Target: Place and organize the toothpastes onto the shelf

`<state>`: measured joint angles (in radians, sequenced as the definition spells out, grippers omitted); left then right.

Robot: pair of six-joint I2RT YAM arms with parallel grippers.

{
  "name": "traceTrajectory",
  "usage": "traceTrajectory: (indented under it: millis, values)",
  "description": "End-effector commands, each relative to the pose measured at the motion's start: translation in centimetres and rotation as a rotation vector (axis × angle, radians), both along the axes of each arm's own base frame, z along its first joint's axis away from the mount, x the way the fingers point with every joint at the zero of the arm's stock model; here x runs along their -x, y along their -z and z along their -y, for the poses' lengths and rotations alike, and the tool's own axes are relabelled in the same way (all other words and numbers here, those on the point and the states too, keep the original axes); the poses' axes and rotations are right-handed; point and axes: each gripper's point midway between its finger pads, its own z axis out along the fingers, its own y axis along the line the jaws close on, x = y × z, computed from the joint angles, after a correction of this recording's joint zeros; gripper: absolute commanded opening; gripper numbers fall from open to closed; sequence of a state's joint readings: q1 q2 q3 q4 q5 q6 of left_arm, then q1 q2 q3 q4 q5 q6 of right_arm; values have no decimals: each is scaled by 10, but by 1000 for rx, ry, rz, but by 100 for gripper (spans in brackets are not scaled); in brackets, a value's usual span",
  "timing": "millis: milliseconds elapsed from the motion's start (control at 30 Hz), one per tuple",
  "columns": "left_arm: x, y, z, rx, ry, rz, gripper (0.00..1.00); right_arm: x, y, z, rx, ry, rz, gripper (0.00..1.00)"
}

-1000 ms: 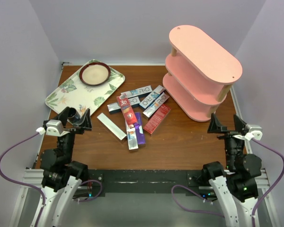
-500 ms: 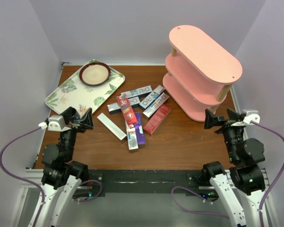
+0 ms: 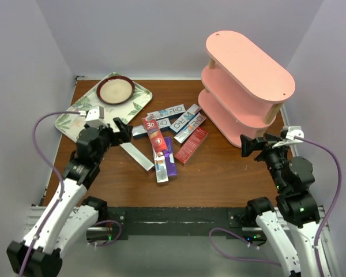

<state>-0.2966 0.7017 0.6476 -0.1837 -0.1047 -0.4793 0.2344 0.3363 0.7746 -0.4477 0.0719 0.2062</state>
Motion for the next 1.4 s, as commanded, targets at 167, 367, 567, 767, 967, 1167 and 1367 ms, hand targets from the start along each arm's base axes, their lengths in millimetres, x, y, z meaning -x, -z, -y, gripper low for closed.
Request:
traceTrajectory:
  millis: [167, 367, 567, 767, 967, 1167, 1367]
  values:
    - [-30, 44, 62, -42, 49, -214, 100, -7, 27, -19, -3, -89, -101, 98]
    - [-59, 63, 86, -195, -38, -307, 100, -6, 26, -22, 0, -111, -94, 99]
    - [-86, 82, 91, -266, -114, -375, 100, -1, 27, -23, 14, -127, -80, 99]
    - [-94, 118, 99, -309, -106, -458, 100, 2, 26, -25, 19, -142, -66, 99]
    - [-95, 140, 107, -323, -73, -500, 98, 0, 29, -27, 20, -151, -64, 99]
    - [-93, 147, 110, -324, -49, -516, 72, -1, 30, -27, 24, -150, -68, 99]
    - [-90, 123, 115, -293, 0, -475, 36, -2, 31, -28, 24, -154, -70, 99]
